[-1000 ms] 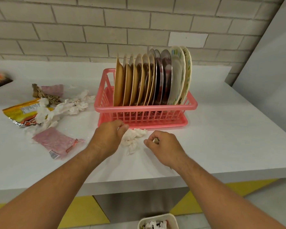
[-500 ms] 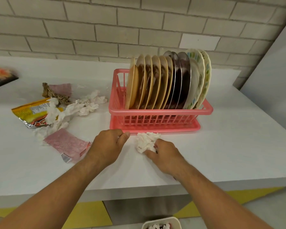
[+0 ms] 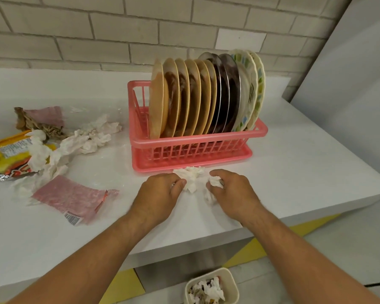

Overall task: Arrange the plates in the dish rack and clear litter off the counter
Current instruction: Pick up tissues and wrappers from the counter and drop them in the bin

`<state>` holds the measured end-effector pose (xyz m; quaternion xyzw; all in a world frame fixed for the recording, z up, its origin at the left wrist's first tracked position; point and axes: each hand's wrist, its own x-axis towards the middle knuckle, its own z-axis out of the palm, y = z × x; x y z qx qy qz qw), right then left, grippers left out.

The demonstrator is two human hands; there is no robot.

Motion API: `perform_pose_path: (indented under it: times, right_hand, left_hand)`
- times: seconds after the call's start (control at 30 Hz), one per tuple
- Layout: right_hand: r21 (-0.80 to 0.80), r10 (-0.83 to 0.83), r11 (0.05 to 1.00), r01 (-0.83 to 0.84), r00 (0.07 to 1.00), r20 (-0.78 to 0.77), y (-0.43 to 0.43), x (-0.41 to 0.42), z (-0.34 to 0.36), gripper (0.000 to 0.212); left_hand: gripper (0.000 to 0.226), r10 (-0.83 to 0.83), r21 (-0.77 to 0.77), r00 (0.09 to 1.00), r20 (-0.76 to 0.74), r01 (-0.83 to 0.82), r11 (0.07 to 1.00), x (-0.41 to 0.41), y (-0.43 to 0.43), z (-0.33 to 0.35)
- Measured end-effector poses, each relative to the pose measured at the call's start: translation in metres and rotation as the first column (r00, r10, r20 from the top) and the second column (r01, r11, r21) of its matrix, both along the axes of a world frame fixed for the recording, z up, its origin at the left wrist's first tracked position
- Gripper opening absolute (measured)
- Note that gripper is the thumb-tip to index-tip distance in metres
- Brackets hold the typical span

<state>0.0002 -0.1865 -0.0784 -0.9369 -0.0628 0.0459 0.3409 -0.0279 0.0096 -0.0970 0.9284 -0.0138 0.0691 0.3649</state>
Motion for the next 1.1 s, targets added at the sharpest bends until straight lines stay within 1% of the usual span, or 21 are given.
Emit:
perform_pose_path:
  times: [0.03, 0.07, 0.13, 0.2, 0.3, 0.37, 0.47, 0.5, 0.53, 0.57, 0.63, 0.67, 0.73, 0.77, 0.83, 0.9, 0.97, 1.0, 1.07, 1.1]
  right_hand:
    - [0.026, -0.013, 1.000, 0.013, 1.000, -0.009, -0.001, -0.001, -0.002, 0.014]
    - [0.047, -0.005, 0.999, 0.006, 1.000, -0.012, -0.004, -0.002, -0.003, 0.012]
    - [0.110, 0.011, 0.994, -0.007, 0.999, -0.035, -0.008, -0.004, -0.002, 0.018]
    - [0.192, 0.013, 0.981, 0.006, 0.995, -0.096, -0.013, -0.007, 0.000, 0.022]
    - [0.267, 0.040, 0.964, 0.005, 0.986, -0.160, -0.021, -0.013, 0.001, 0.021]
    - [0.273, 0.044, 0.962, -0.008, 0.991, -0.127, -0.030, -0.018, 0.002, 0.021]
    - [0.154, 0.034, 0.987, -0.036, 0.999, 0.015, -0.053, -0.023, 0.007, 0.022]
    - [0.159, 0.010, 0.987, -0.016, 0.999, 0.037, -0.061, -0.025, 0.009, 0.021]
    - [0.208, -0.023, 0.978, 0.015, 0.999, 0.038, -0.071, -0.028, 0.012, 0.022]
    - [0.292, -0.064, 0.955, 0.058, 0.998, 0.010, -0.080, -0.030, 0.013, 0.021]
    - [0.447, -0.115, 0.885, 0.131, 0.991, -0.063, -0.098, -0.038, 0.017, 0.015]
    - [0.467, -0.134, 0.872, 0.149, 0.989, -0.065, -0.107, -0.041, 0.019, 0.012]
    - [0.436, -0.156, 0.885, 0.163, 0.986, -0.053, -0.126, -0.047, 0.015, 0.029]
    - [0.407, -0.156, 0.899, 0.160, 0.987, -0.044, -0.135, -0.050, 0.012, 0.034]
    - [0.376, -0.134, 0.918, 0.126, 0.991, -0.003, -0.151, -0.055, 0.001, 0.034]
    - [0.295, -0.073, 0.954, 0.062, 0.997, 0.026, -0.165, -0.062, -0.011, 0.031]
    - [0.285, 0.004, 0.959, 0.005, 1.000, -0.029, -0.175, -0.072, -0.025, 0.029]
    - [0.301, 0.022, 0.954, -0.001, 0.998, -0.065, -0.179, -0.077, -0.031, 0.031]
    - [0.317, 0.009, 0.948, 0.030, 0.993, -0.121, -0.186, -0.084, -0.039, 0.039]
    - [0.306, -0.006, 0.951, 0.045, 0.992, -0.125, -0.190, -0.086, -0.042, 0.041]
  left_hand:
    - [0.027, -0.007, -0.003, 1.000, -0.001, 0.007, 1.000, 0.000, -0.001, 0.000]
    - [0.026, -0.011, -0.004, 1.000, -0.001, 0.011, 1.000, -0.001, -0.002, -0.001]
    - [0.026, -0.009, 0.000, 1.000, -0.002, 0.009, 1.000, -0.003, -0.005, -0.001]
    - [0.028, -0.005, 0.016, 1.000, -0.008, 0.005, 1.000, -0.006, -0.008, -0.001]
    - [0.030, 0.008, 0.029, 1.000, -0.010, -0.007, 1.000, -0.011, -0.015, 0.003]
    - [0.030, 0.024, 0.026, 1.000, 0.002, -0.024, 0.999, -0.014, -0.024, 0.008]
    - [0.030, 0.052, 0.031, 0.998, 0.042, -0.053, 0.998, -0.020, -0.046, 0.016]
    - [0.029, 0.058, 0.036, 0.997, 0.052, -0.060, 0.998, -0.023, -0.055, 0.018]
    - [0.029, 0.063, 0.040, 0.996, 0.058, -0.066, 0.997, -0.027, -0.065, 0.019]
    - [0.029, 0.066, 0.038, 0.996, 0.061, -0.069, 0.997, -0.031, -0.076, 0.020]
    - [0.030, 0.055, 0.031, 0.997, 0.061, -0.057, 0.998, -0.041, -0.099, 0.020]
    - [0.030, 0.044, 0.037, 0.997, 0.060, -0.046, 0.998, -0.046, -0.109, 0.020]
    - [0.030, 0.028, 0.064, 0.998, 0.058, -0.032, 0.997, -0.056, -0.129, 0.021]
    - [0.030, 0.027, 0.073, 0.998, 0.059, -0.031, 0.997, -0.061, -0.138, 0.021]
    - [0.029, 0.026, 0.087, 0.997, 0.072, -0.032, 0.996, -0.070, -0.154, 0.018]
    - [0.033, 0.024, 0.105, 0.996, 0.087, -0.033, 0.994, -0.080, -0.170, 0.011]
    - [0.041, 0.019, 0.114, 0.996, 0.083, -0.028, 0.993, -0.091, -0.185, 0.000]
    - [0.044, 0.016, 0.123, 0.997, 0.077, -0.025, 0.992, -0.096, -0.192, -0.006]
    - [0.045, 0.008, 0.144, 0.998, 0.068, -0.018, 0.989, -0.103, -0.203, -0.018]
    - [0.045, 0.007, 0.146, 0.998, 0.060, -0.015, 0.989, -0.105, -0.206, -0.024]
